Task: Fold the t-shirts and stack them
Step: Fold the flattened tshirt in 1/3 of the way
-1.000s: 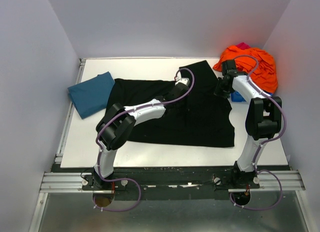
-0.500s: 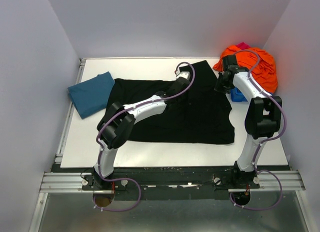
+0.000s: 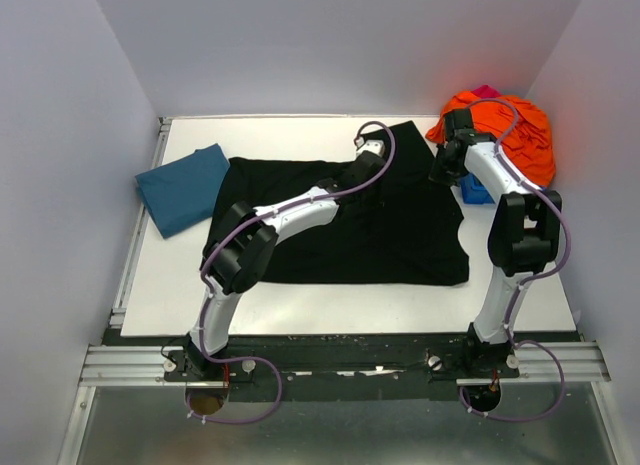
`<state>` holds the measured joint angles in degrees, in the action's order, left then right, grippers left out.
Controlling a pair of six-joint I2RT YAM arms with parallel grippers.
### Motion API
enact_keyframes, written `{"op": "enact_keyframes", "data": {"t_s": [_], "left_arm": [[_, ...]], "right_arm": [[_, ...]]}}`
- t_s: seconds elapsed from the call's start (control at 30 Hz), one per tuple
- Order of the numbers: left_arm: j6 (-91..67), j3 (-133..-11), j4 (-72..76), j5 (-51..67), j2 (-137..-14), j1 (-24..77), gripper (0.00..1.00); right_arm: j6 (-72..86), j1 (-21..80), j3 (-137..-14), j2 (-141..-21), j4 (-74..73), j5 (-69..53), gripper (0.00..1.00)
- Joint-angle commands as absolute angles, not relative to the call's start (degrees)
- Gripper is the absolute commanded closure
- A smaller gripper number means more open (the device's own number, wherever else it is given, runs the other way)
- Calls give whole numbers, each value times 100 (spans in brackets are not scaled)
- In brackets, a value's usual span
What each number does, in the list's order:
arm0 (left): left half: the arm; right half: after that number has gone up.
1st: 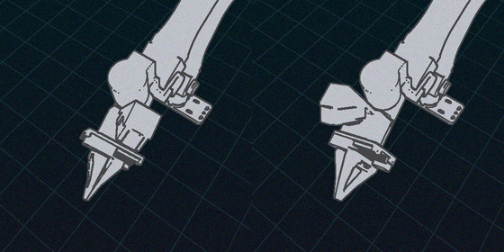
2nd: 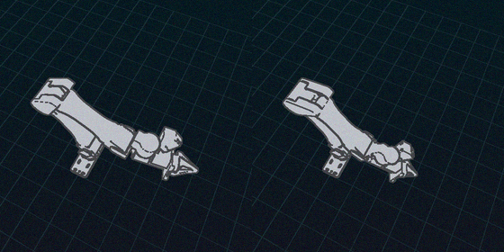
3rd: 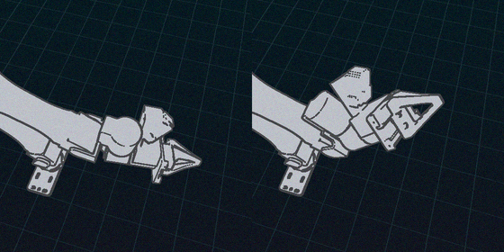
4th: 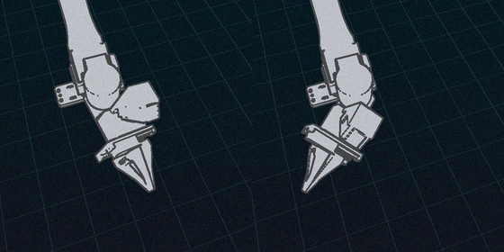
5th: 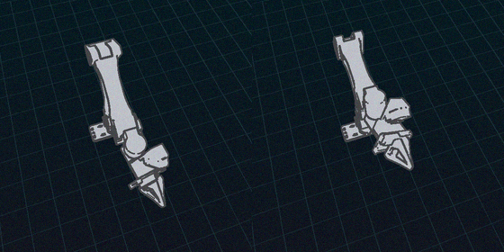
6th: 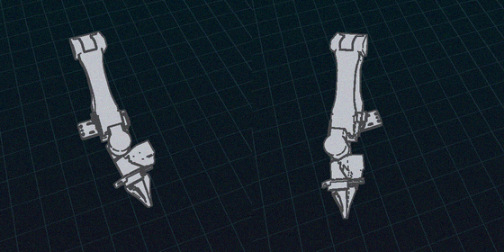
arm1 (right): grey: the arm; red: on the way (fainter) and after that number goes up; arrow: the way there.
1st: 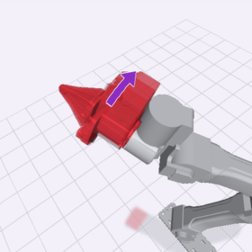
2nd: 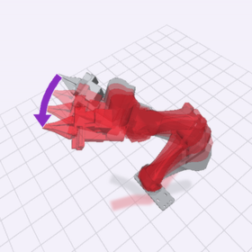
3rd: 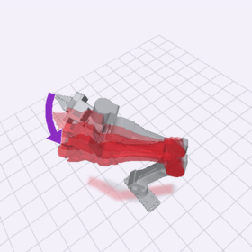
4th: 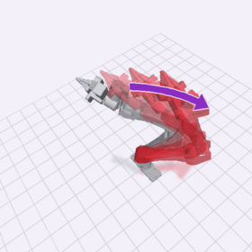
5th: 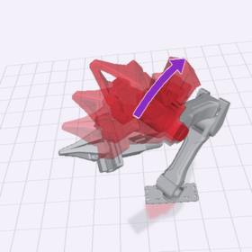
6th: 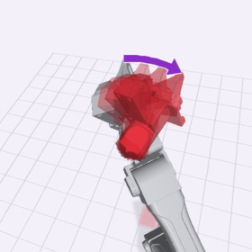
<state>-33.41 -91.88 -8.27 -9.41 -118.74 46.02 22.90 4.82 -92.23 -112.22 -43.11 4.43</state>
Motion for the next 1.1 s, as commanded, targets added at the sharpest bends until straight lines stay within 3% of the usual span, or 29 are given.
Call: {"op": "enact_keyframes", "data": {"t_s": [0.0,0.03,0.07,0.1,0.2,0.57,0.7,0.8,1.07], "left_arm": [[-3340,-9369,-1019,-1116,-12146,4579,95],[-3349,-9369,-1072,-1160,-12129,4579,83],[-3331,-9378,-1107,-1230,-12094,4579,64],[-3305,-9352,-1168,-1300,-12042,4570,51],[-3226,-9150,-1099,-1503,-11726,4518,37],[-3612,-7578,-256,-677,-10715,4675,36],[-3805,-6849,-27,-318,-10319,4913,39],[-3972,-6461,193,297,-10213,5088,43],[-4026,-6091,264,984,-10388,5379,48]], "right_arm": [[2311,501,-9457,-11452,-4359,641,71],[2329,501,-9431,-11417,-4351,668,56],[2338,501,-9344,-11356,-4307,685,50],[2338,501,-9264,-11260,-4246,703,50],[2434,501,-8905,-10839,-4201,817,50],[3401,501,-5908,-8474,-4174,1345,55],[3471,501,-5231,-7902,-4017,924,68],[3550,501,-5036,-7980,-3955,616,98],[4095,387,-4983,-8534,-4209,869,99]]}}
